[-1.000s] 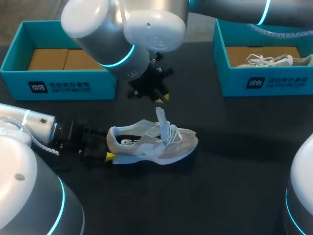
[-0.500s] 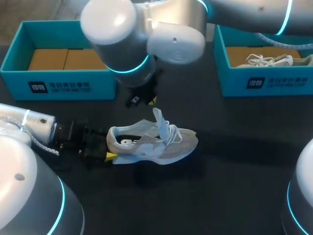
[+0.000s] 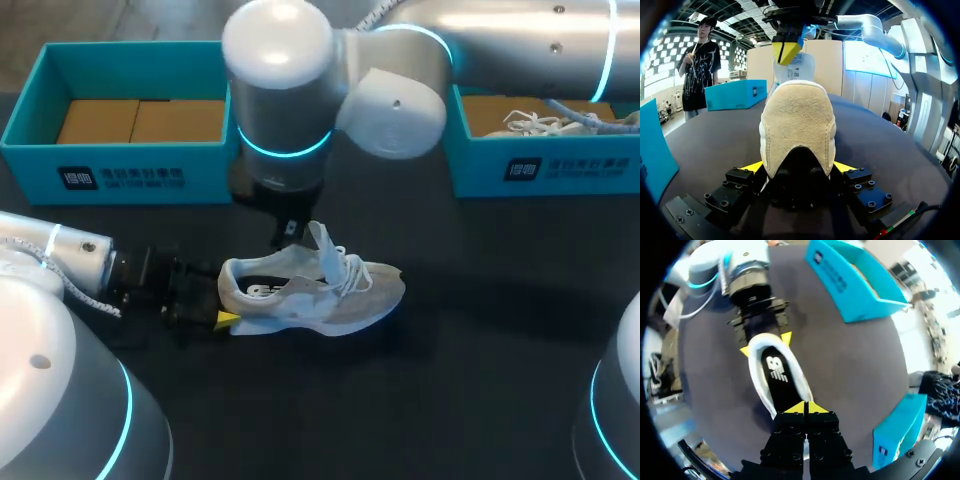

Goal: Take the shoe out of the shoebox, open the shoe tongue, remove and reinsert the insole, then place the shoe into the shoebox

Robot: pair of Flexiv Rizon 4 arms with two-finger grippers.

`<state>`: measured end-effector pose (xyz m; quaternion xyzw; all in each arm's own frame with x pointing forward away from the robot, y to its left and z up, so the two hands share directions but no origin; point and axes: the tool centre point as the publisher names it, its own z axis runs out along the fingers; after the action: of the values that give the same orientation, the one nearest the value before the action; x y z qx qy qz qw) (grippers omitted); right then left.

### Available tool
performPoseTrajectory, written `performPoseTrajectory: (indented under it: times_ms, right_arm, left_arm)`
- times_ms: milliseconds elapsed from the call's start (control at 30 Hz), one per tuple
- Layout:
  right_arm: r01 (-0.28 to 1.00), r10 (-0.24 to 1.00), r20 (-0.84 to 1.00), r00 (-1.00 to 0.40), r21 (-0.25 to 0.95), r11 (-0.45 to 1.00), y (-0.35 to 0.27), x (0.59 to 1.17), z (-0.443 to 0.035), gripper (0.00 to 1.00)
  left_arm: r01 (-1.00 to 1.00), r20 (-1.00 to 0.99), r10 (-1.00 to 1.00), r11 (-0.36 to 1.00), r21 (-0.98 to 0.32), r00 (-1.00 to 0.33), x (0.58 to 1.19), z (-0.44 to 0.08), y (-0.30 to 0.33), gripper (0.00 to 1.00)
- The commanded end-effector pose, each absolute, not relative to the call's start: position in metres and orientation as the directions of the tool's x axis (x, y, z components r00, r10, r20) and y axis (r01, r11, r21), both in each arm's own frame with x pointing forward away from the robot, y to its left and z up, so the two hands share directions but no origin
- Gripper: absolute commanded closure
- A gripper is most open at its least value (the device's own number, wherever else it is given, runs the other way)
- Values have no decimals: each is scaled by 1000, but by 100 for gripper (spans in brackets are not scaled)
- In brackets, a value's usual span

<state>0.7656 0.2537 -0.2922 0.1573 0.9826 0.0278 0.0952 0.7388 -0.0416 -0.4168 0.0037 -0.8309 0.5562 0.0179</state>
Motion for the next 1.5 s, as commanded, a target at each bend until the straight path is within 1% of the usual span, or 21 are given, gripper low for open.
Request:
performPoseTrajectory:
  times_ms: [33, 400, 567, 1267, 1400, 1500]
  right_arm:
    - [161, 163, -12, -986, 106, 981, 251, 766, -309, 100]
    - [170, 168, 34, -985, 74, 983, 253, 765, -338, 100]
    - [192, 188, 55, -981, 73, 979, 253, 763, -349, 100]
    - [192, 188, 55, -981, 73, 979, 253, 763, -349, 100]
    - [163, 163, 0, -987, 75, 984, 255, 760, -355, 100]
    - [136, 137, -11, -991, 43, 990, 258, 759, -359, 100]
  left_arm:
    - [-26, 34, 13, 383, -924, -999, 739, -420, -42, 100]
    - [-26, 34, 13, 383, -924, -999, 739, -420, -42, 100]
    - [-26, 34, 13, 383, -924, -999, 739, -420, -42, 100]
    - [-26, 34, 13, 383, -924, -999, 739, -420, -42, 100]
    - [-26, 34, 13, 383, -924, -999, 739, -420, -42, 100]
    - [-26, 34, 13, 383, -924, -999, 739, -420, -42, 100]
